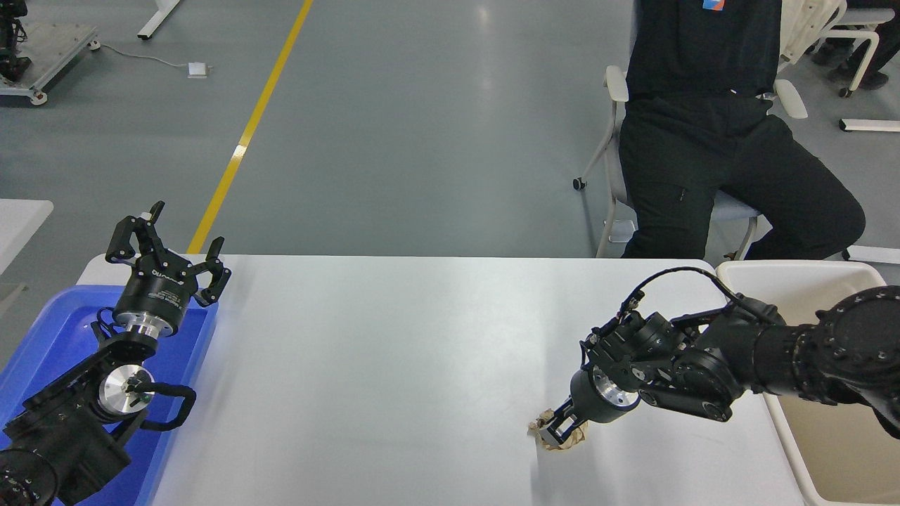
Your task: Clean the table surface
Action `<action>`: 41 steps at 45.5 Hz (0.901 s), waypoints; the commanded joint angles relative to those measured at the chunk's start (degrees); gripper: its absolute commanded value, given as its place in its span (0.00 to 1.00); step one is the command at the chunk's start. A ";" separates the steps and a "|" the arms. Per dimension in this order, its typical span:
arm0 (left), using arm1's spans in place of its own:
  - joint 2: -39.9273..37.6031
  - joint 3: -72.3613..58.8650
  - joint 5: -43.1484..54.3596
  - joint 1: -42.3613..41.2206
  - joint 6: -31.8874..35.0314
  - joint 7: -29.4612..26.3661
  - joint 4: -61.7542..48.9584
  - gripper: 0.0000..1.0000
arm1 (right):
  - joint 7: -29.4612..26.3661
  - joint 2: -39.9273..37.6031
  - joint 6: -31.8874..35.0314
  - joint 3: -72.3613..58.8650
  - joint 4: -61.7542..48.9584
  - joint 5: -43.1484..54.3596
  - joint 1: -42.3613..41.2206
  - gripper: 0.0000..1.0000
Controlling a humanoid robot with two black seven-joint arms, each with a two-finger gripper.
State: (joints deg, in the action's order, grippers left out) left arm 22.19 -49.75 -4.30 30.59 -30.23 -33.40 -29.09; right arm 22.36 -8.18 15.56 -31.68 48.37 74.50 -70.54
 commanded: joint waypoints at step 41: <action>0.05 0.00 0.00 0.00 0.00 0.00 0.00 1.00 | 2.78 -12.82 6.76 32.47 -28.39 -29.31 -16.38 0.00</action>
State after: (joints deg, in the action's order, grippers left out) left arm 22.19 -49.75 -4.30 30.59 -30.23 -33.40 -29.10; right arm 25.25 -20.79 21.70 -0.20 39.75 53.54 -86.69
